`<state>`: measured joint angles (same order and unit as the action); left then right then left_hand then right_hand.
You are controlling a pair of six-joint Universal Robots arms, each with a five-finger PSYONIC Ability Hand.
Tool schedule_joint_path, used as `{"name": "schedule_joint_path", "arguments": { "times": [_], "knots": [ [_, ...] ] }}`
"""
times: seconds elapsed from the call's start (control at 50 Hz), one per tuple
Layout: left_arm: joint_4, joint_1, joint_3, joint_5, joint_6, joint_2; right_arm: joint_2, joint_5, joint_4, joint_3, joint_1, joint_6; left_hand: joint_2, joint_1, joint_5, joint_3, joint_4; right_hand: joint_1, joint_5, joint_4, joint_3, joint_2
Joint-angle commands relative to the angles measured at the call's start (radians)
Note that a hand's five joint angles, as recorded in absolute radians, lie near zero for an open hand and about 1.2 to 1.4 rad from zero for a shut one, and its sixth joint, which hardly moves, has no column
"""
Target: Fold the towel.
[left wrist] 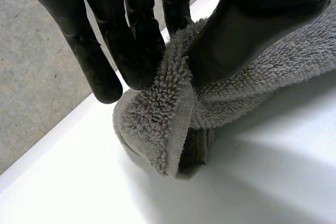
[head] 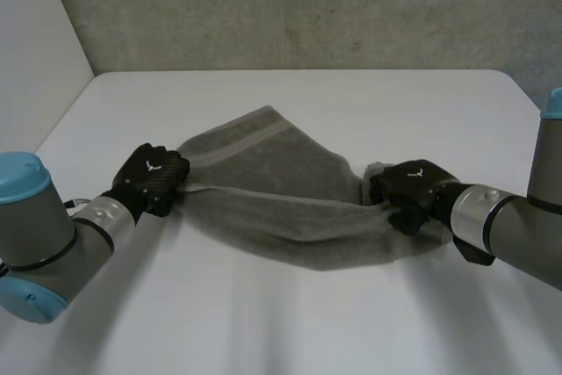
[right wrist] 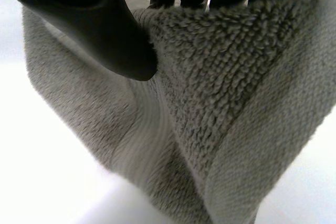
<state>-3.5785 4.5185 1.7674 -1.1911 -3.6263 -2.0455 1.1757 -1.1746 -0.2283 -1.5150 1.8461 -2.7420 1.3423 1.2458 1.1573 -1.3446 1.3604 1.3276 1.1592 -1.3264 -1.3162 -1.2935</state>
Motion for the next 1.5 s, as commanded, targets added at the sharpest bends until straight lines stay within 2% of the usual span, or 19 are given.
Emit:
{"name": "schedule_joint_path", "arguments": {
  "times": [0.02,0.12,0.32,0.46,0.54,0.68,0.7,0.72,0.74,0.76,0.94,1.04,1.14,1.28,1.32,1.38,1.44,1.48,1.5],
  "knots": [
    [-0.006,0.002,-0.002,0.001,-0.002,-0.005,0.025,-0.002,-0.012,0.068,-0.010,-0.070,0.054,0.150,0.064,-0.052,0.036,0.069,0.063,-0.070,-0.080,-0.103],
    [-0.051,0.002,-0.002,-0.005,-0.006,-0.019,0.183,0.012,-0.014,0.067,-0.031,-0.097,-0.042,0.054,-0.032,0.045,-0.061,0.069,0.063,-0.070,-0.080,-0.103],
    [-0.129,0.001,-0.029,-0.048,-0.008,-0.068,0.251,0.073,0.001,-0.063,-0.085,-0.087,-0.655,-0.559,-0.645,0.657,-0.673,0.069,0.063,-0.070,-0.080,-0.103],
    [-0.123,0.002,-0.029,-0.094,-0.009,-0.067,0.268,0.110,0.004,-0.108,-0.174,-0.077,-0.727,-0.630,-0.716,0.729,-0.745,0.069,0.063,-0.070,-0.080,-0.103],
    [-0.117,0.005,-0.022,-0.093,-0.005,-0.059,0.298,0.131,0.004,-0.114,-0.250,-0.074,-0.721,-0.624,-0.710,0.723,-0.739,0.069,0.063,-0.070,-0.080,-0.103],
    [-0.091,0.008,-0.019,-0.090,-0.006,-0.061,0.349,0.139,0.012,-0.114,-0.280,-0.091,-0.618,-0.522,-0.608,0.620,-0.636,0.069,0.063,-0.070,-0.080,-0.103],
    [-0.076,0.008,-0.020,-0.088,-0.005,-0.053,0.363,0.139,0.018,-0.114,-0.280,-0.091,-0.417,-0.321,-0.407,0.420,-0.436,0.069,0.063,-0.070,-0.080,-0.103],
    [-0.056,0.008,-0.022,-0.085,-0.005,-0.038,0.372,0.142,0.020,-0.113,-0.280,-0.091,-0.104,-0.008,-0.094,0.107,-0.123,0.069,0.063,-0.070,-0.080,-0.103],
    [-0.055,0.008,-0.022,-0.085,-0.005,-0.038,0.372,0.142,0.020,-0.113,-0.280,-0.091,-0.101,-0.005,-0.091,0.104,-0.119,0.069,0.063,-0.070,-0.080,-0.103],
    [-0.034,0.007,-0.028,-0.081,-0.003,-0.009,0.381,0.142,0.017,-0.105,-0.280,-0.091,0.052,0.149,0.063,-0.050,0.034,0.069,0.063,-0.070,-0.080,-0.103],
    [0.052,-0.012,-0.129,-0.071,0.058,0.240,0.414,0.122,0.003,0.061,-0.269,-0.107,0.054,0.150,0.064,-0.052,0.036,0.069,0.063,-0.070,-0.080,-0.103],
    [0.131,-0.012,-0.326,-0.068,0.265,0.405,0.395,0.122,-0.104,0.367,-0.280,-0.145,0.054,0.150,0.064,-0.052,0.036,0.069,0.063,-0.070,-0.080,-0.103],
    [0.236,0.004,-0.440,-0.062,0.391,0.436,0.319,0.122,-0.186,0.516,-0.275,-0.137,0.054,0.150,0.064,-0.052,0.036,0.069,0.063,-0.070,-0.080,-0.103],
    [0.274,-0.002,-0.324,-0.015,0.422,0.364,0.243,0.119,-0.226,0.452,-0.235,-0.099,0.054,0.150,0.064,-0.052,0.036,0.069,0.063,-0.070,-0.080,-0.103],
    [0.247,-0.012,-0.208,0.037,0.419,0.299,0.237,0.116,-0.217,0.359,-0.216,-0.052,-0.626,-0.530,-0.616,0.628,-0.644,0.069,0.063,-0.070,-0.080,-0.103],
    [0.198,-0.021,-0.126,0.073,0.417,0.214,0.231,0.099,-0.192,0.284,-0.206,-0.013,-0.776,-0.680,-0.766,0.778,-0.794,0.069,0.063,-0.070,-0.080,-0.103],
    [0.178,-0.041,-0.105,0.082,0.416,0.159,0.231,0.090,-0.174,0.252,-0.205,-0.005,-0.779,-0.683,-0.769,0.782,-0.798,0.069,0.063,-0.070,-0.080,-0.103],
    [0.150,-0.106,-0.095,0.073,0.397,0.069,0.232,0.087,-0.138,0.194,-0.208,0.002,-0.779,-0.683,-0.769,0.782,-0.798,0.069,0.063,-0.070,-0.080,-0.103],
    [0.150,-0.107,-0.095,0.073,0.397,0.068,0.233,0.087,-0.138,0.194,-0.208,0.002,-0.779,-0.683,-0.769,0.782,-0.798,0.069,0.063,-0.070,-0.080,-0.103]
  ]
}}
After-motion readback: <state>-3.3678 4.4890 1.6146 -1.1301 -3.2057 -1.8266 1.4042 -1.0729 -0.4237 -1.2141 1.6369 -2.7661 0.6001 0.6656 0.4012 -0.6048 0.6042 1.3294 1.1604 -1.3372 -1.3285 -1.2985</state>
